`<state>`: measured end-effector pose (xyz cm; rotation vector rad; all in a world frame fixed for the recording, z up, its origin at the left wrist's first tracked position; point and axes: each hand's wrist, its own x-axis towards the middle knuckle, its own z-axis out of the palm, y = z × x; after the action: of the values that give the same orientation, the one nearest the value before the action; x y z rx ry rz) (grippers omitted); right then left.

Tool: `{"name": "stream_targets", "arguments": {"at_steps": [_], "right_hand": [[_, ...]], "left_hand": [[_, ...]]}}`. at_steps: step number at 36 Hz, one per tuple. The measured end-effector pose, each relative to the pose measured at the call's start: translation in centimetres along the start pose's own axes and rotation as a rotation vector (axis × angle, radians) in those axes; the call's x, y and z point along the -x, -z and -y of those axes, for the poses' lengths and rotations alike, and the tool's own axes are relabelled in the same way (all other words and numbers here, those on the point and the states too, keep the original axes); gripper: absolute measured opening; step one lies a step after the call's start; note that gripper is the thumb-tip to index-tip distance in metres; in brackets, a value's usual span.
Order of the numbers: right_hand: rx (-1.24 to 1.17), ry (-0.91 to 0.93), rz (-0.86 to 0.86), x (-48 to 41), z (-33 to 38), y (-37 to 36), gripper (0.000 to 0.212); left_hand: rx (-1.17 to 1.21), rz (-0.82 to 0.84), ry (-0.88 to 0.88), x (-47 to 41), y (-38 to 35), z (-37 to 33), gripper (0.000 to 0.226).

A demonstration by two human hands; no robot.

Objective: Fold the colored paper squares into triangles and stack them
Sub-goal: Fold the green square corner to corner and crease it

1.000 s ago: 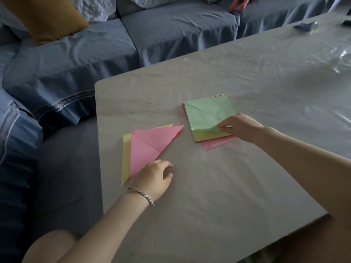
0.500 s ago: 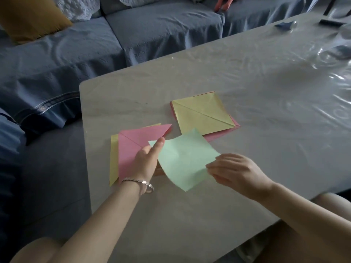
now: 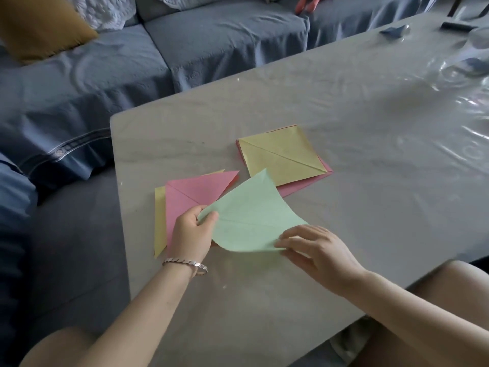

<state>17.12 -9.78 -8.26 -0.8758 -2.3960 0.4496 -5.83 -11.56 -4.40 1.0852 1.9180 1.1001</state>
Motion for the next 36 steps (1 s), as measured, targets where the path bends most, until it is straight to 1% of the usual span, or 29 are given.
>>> {"name": "stream_targets", "arguments": {"at_steps": [2,3,4,6,7,8,10,12,13,15,16,18,20,22,23,25,27,29,31,33,34,36], "right_hand": [[-0.088,-0.134,-0.051,-0.3,0.2,0.0,0.037],[-0.151,-0.222,-0.067,-0.5,0.2,0.1,0.036],[-0.227,-0.312,-0.074,-0.7,0.2,0.3,0.033],[-0.355,-0.461,-0.08,-1.5,0.3,1.0,0.02],[-0.4,-0.521,-0.077,-1.9,0.3,1.4,0.015],[-0.429,-0.563,-0.075,-2.3,0.3,1.8,0.015],[-0.465,-0.598,-0.068,-2.6,-0.2,2.2,0.018],[-0.548,-0.606,-0.067,-2.7,-0.3,2.6,0.031],[-0.611,-0.61,-0.07,-2.8,-0.3,2.7,0.032],[-0.692,-0.619,-0.081,-2.8,0.0,3.0,0.018],[-0.695,-0.628,-0.097,-2.8,0.1,3.0,0.013],[-0.681,-0.664,-0.128,-2.6,0.2,2.9,0.021],[-0.678,-0.674,-0.114,-2.4,0.3,2.9,0.019],[-0.659,-0.661,-0.106,-2.4,0.5,2.9,0.014],[-0.652,-0.654,-0.106,-2.5,0.7,3.0,0.011],[-0.637,-0.638,-0.097,-2.7,1.2,3.2,0.006],[-0.618,-0.623,-0.084,-2.9,1.6,3.4,0.013],[-0.624,-0.616,-0.095,-3.0,1.9,3.5,0.018],[-0.601,-0.618,-0.11,-3.1,2.1,3.7,0.014],[-0.572,-0.625,-0.137,-3.1,2.2,3.6,0.009],[-0.566,-0.632,-0.162,-3.0,2.2,3.6,0.011],[-0.577,-0.657,-0.204,-3.0,2.4,3.5,0.013]], "left_hand": [[0.04,-0.011,0.02,0.1,0.3,-0.1,0.025],[0.085,0.01,0.049,0.2,0.5,-0.2,0.024],[0.127,0.041,0.074,0.2,0.7,-0.4,0.022],[0.185,0.109,0.096,0.5,0.9,-0.6,0.016],[0.222,0.143,0.101,0.7,1.0,-0.6,0.015],[0.259,0.177,0.102,0.8,1.1,-0.6,0.015],[0.305,0.249,0.093,1.2,1.2,-0.6,0.015],[0.316,0.32,0.103,1.6,1.3,-0.3,0.017],[0.314,0.353,0.117,1.8,1.4,-0.2,0.017],[0.294,0.411,0.139,2.1,1.7,0.1,0.017],[0.258,0.436,0.141,2.2,1.8,0.3,0.015],[0.133,0.46,0.109,2.4,1.9,0.5,0.013],[-0.057,0.396,0.008,2.4,1.9,0.5,0.011],[-0.168,0.304,-0.12,2.6,1.7,-0.2,0.009],[-0.174,0.283,-0.181,2.7,1.5,-0.8,0.01],[-0.161,0.283,-0.276,2.9,1.0,-2.0,0.023],[-0.175,0.285,-0.342,3.0,0.4,-2.9,0.039],[-0.226,0.227,-0.416,3.0,-0.5,-3.3,0.041],[-0.232,0.134,-0.438,3.0,-1.3,-3.5,0.029],[-0.182,0.072,-0.388,3.1,-1.9,-3.6,0.016],[-0.151,0.059,-0.365,3.1,-2.2,-3.7,0.015],[-0.112,0.05,-0.337,3.4,-2.5,-3.8,0.02]]}}
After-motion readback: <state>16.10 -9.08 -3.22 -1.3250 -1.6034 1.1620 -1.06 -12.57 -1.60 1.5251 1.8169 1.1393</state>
